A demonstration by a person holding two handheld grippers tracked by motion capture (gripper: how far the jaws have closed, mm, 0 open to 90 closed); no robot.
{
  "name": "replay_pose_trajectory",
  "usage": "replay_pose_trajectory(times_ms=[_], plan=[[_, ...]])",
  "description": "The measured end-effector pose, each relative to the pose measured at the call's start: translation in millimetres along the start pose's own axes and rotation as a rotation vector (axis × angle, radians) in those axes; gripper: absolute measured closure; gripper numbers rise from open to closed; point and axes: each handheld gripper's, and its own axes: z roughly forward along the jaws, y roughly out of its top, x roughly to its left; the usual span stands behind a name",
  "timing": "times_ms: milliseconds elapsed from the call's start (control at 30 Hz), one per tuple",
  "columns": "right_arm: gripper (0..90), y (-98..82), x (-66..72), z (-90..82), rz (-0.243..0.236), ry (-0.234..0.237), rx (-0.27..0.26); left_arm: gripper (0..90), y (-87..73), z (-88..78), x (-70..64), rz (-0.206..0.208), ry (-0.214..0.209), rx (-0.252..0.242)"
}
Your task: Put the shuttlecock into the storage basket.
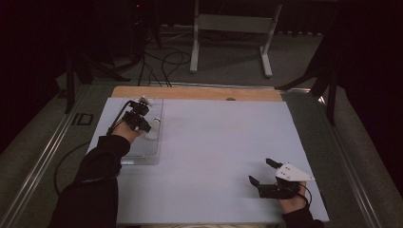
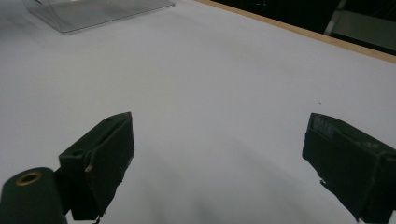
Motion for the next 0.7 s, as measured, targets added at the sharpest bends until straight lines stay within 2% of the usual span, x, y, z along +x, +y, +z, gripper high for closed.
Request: replay_pose_trajectory(times_ms=[100, 333, 367, 433, 500, 667, 700], plan=[[9.4, 0.0, 0.3, 0.1, 0.001, 0.001, 0.001, 90.0, -0.8, 3.1, 0.4, -0.007, 0.002, 0.013], [9.4, 0.0, 0.1, 0.0, 0.002, 0.001, 0.003, 88.5, -1.4, 5.2, 1.0, -0.017, -0.024, 0.033], [9.4, 0.0, 0.1, 0.1, 0.002, 0.002, 0.003, 83.2, -1.3, 4.5, 0.8, -0.020, -0.021, 0.030], [9.4, 0.0, 0.1, 0.1, 0.002, 0.002, 0.003, 62.2, -0.4, 1.7, -0.1, -0.031, -0.007, 0.029], [9.4, -0.1, -0.1, 0.1, 0.002, 0.000, 0.005, 45.4, 0.7, -2.4, -0.4, -0.048, 0.009, 0.013], [9.4, 0.0, 0.3, 0.3, 0.001, -0.001, 0.009, 18.8, 2.4, -12.6, -0.7, -0.064, 0.007, 0.001], [9.4, 0.0, 0.2, 0.3, 0.001, -0.001, 0.008, 14.0, 2.1, -14.6, -0.3, -0.053, -0.005, 0.004]])
